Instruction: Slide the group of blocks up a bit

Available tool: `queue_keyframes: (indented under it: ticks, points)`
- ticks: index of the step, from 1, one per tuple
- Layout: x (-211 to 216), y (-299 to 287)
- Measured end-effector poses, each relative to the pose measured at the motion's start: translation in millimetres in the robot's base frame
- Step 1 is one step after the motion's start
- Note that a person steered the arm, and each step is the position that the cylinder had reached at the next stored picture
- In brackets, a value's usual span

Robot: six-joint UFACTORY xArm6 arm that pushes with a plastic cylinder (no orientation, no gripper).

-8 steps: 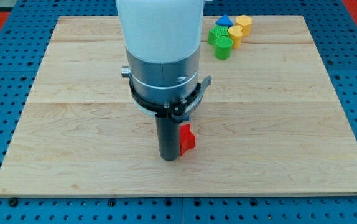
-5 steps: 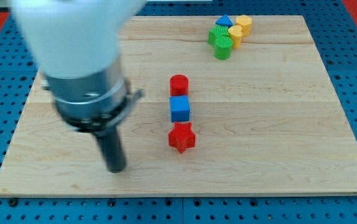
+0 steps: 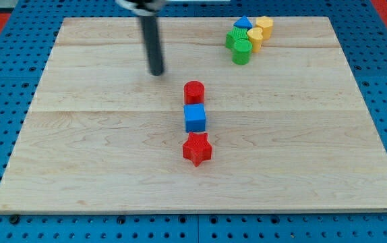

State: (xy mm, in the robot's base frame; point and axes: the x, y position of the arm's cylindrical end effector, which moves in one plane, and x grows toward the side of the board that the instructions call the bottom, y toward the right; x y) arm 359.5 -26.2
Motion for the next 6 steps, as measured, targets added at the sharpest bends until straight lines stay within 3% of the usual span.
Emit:
queue_keyframes:
  ticks: [2, 3, 6]
  points:
    - [-18.2, 157.4]
    - [-29.5, 172.1]
    - [-44.5, 126.3]
